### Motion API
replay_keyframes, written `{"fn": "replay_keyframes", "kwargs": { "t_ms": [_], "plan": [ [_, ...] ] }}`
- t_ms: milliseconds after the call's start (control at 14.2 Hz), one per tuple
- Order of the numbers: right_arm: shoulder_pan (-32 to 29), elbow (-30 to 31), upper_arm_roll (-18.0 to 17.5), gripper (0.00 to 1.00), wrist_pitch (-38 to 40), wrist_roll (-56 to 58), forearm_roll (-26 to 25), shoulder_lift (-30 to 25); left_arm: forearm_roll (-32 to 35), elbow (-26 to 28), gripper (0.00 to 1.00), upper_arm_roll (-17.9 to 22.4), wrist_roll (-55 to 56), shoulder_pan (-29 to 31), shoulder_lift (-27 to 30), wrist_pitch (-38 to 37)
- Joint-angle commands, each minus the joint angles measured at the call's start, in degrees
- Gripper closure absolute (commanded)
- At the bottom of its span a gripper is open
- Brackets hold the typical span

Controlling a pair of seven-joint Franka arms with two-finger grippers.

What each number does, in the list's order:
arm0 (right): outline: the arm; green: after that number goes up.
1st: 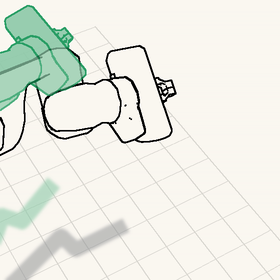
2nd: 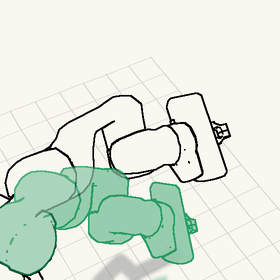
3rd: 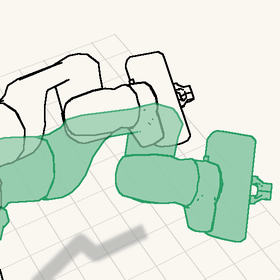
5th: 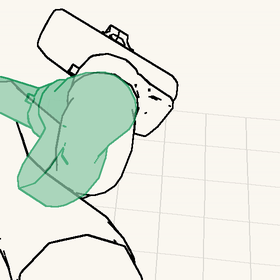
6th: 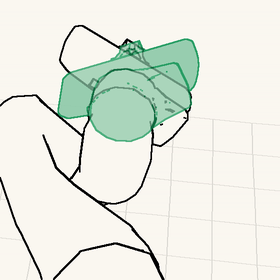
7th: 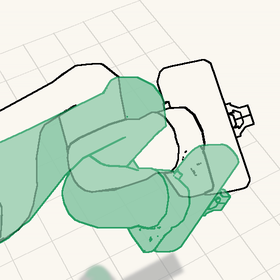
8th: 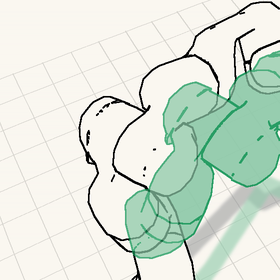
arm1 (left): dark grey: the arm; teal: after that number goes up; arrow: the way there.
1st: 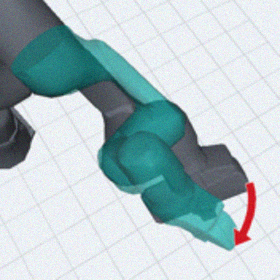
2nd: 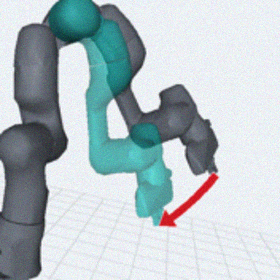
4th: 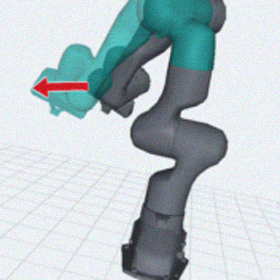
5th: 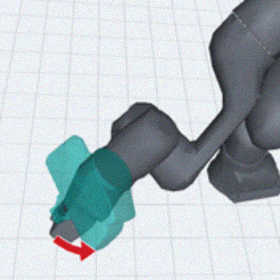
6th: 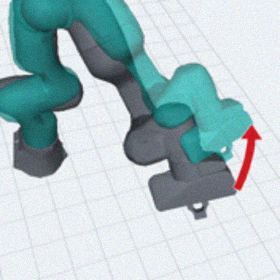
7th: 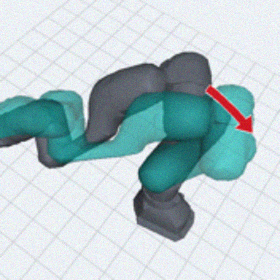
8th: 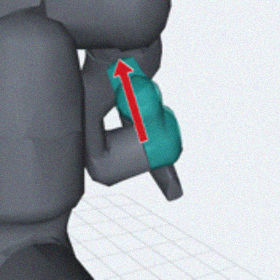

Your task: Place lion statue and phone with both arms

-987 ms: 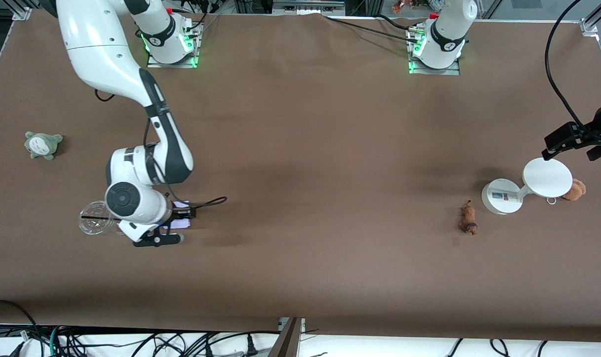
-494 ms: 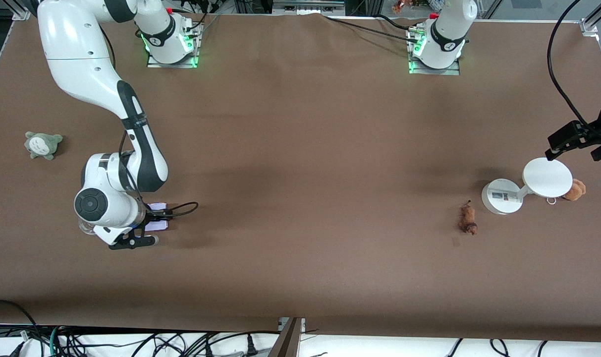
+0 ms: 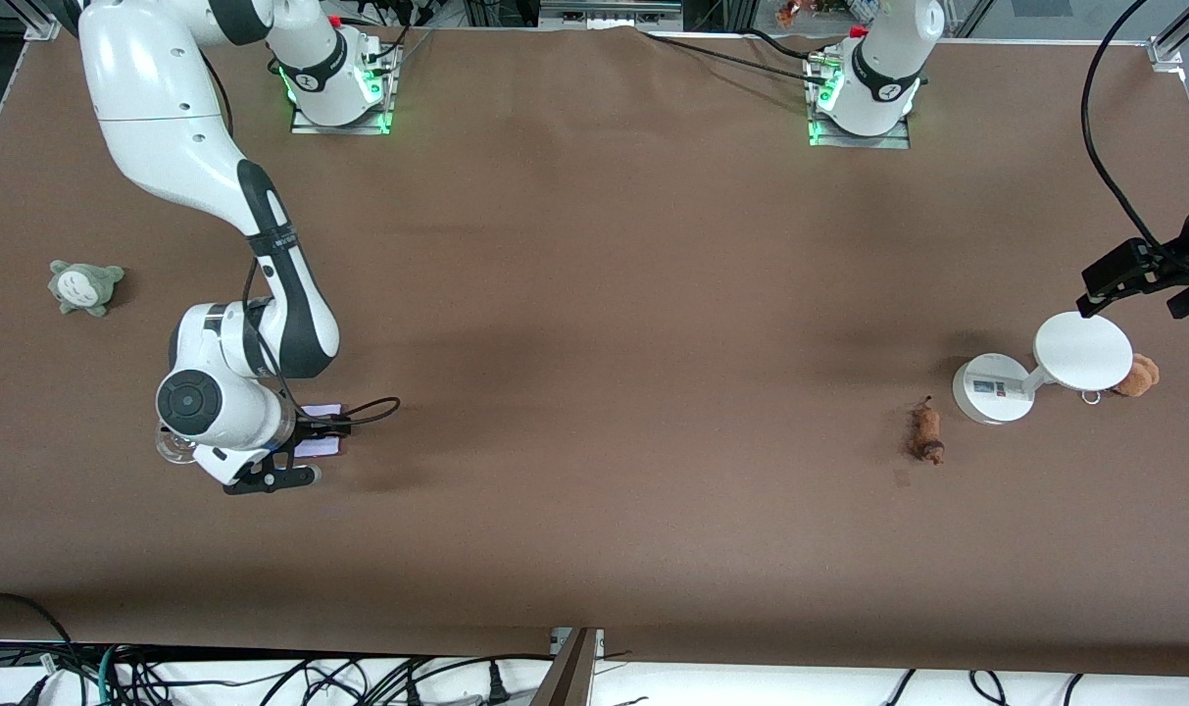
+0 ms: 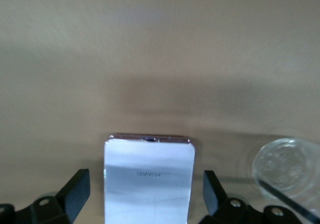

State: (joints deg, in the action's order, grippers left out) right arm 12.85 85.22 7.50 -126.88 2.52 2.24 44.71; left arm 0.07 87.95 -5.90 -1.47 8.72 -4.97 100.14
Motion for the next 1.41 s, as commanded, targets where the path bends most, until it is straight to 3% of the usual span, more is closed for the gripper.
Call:
{"fn": "replay_keyframes", "kwargs": {
  "t_ms": [0, 423, 776, 987, 1340],
  "plan": [
    [0.07, -0.05, -0.29, 0.00, 6.00, 0.74, 0.13, -7.42, 0.46, -1.02, 0.00, 0.01, 0.42, -0.19, -0.22, -0.29],
    [-0.28, -0.40, 1.20, 0.00, 25.24, 0.48, -0.22, -24.30, 0.55, -0.94, 0.00, 0.01, 0.33, -0.10, -0.22, -0.56],
    [0.07, -5.41, 0.15, 0.00, 38.70, 0.65, -0.31, -27.57, 0.46, -0.93, 0.00, 0.01, 0.15, -0.10, -0.22, -1.00],
    [-2.03, -4.37, 0.15, 0.00, 38.99, 0.91, -0.49, -33.17, 0.55, -1.02, 0.00, 0.01, 0.15, -0.10, -0.22, -1.00],
    [-3.01, 5.38, 0.15, 0.00, 39.60, 0.91, -0.49, -43.11, 0.46, -1.02, 0.00, -0.07, 0.15, -0.19, -0.22, -1.09]
  ]
}}
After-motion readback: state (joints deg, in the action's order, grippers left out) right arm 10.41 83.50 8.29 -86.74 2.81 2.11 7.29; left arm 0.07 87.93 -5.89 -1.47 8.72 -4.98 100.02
